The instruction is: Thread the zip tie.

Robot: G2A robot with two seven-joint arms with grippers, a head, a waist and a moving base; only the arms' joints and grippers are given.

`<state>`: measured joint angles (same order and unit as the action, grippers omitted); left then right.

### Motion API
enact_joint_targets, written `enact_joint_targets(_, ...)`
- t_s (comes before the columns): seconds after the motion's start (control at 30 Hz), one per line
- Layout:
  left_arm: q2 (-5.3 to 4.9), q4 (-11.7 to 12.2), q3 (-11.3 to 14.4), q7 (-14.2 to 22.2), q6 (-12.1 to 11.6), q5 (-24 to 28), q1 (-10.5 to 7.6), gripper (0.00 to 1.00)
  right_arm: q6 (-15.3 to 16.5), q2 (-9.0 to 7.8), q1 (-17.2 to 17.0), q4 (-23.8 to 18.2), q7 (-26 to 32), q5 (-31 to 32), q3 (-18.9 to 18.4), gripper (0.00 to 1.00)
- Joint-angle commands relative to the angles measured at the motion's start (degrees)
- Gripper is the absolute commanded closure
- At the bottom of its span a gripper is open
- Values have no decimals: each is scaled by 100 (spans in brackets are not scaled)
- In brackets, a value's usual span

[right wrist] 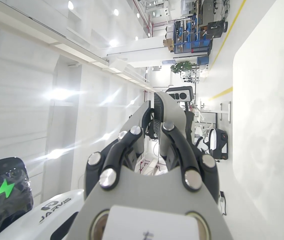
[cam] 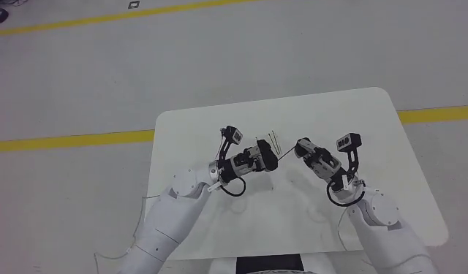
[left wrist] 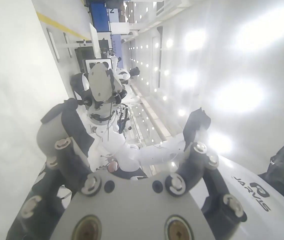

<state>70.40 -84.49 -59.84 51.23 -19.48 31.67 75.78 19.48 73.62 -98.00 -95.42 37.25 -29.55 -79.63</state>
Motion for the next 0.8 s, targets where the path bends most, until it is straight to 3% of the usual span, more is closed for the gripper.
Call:
enact_joint_targets(0.0,1,-6,5,-72,11,-21,7,0,0,4,-8,-3,-129,28,6,100)
enact_joint_targets(0.27,36,-140,119,-558,0,-184,60,0,0,84,-69,-218,-637,82,27,100)
enact_joint_targets(0.47,89,-270,53,-841,0,-367,128,0,0,184,-62,-230,-929,219,115,100)
enact_joint_targets(0.77,160,-358,-37,-1054,0,-653,211,0,0,335,-48,-139,-955,313,255,100)
